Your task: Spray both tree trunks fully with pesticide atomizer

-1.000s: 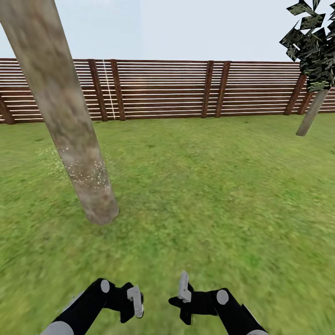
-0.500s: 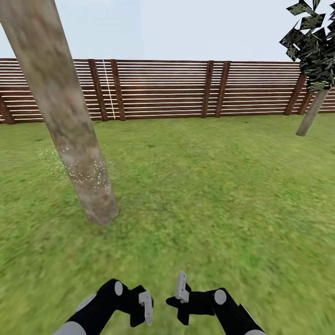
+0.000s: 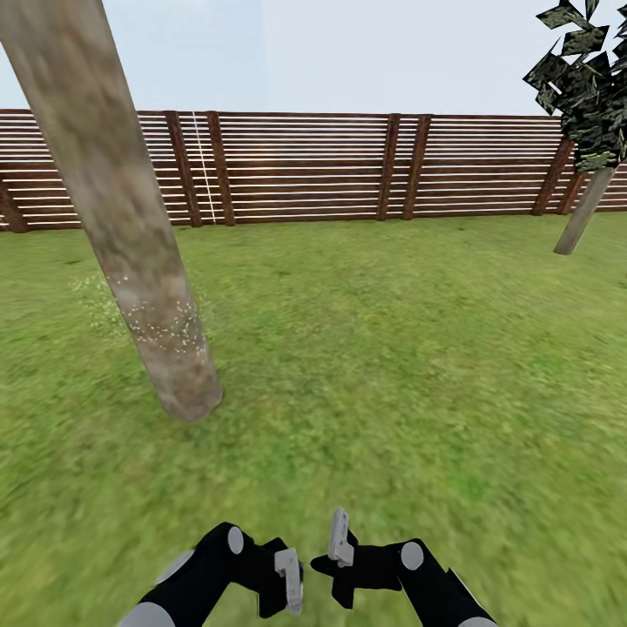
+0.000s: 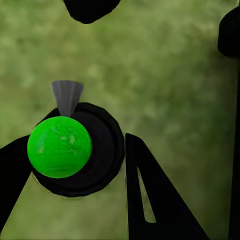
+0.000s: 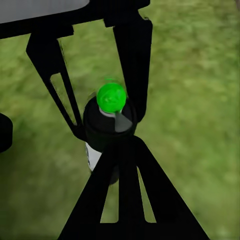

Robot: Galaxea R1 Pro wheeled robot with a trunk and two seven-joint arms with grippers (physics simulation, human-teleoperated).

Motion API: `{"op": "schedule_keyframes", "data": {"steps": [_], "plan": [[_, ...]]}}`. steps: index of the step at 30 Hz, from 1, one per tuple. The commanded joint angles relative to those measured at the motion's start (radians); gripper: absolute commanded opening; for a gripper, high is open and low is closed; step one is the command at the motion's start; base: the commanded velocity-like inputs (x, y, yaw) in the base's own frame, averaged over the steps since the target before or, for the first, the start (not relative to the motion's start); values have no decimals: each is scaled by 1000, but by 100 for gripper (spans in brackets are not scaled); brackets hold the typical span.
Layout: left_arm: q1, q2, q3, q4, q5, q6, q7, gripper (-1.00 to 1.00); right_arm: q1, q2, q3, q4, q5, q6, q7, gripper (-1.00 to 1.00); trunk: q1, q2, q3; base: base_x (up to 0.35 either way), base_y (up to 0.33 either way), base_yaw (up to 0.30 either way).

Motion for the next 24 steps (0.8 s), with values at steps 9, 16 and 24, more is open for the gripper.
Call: {"op": "schedule_keyframes", "data": {"steps": [9, 16, 24], "plan": [[0, -18, 0, -2, -2, 1, -6, -100, 0, 1, -4, -1, 7, -3, 4, -100, 0, 0, -1, 0, 0, 0], [0, -26, 0, -2, 0, -1, -8, -100, 0, 1, -4, -1, 7, -3, 4, -100, 0, 0, -1, 0, 0, 0], [0, -26, 0, -2, 2, -3, -9, -100, 0, 1, -4, -1, 7, -3, 4, -100, 0, 0, -1, 0, 0, 0]]}}
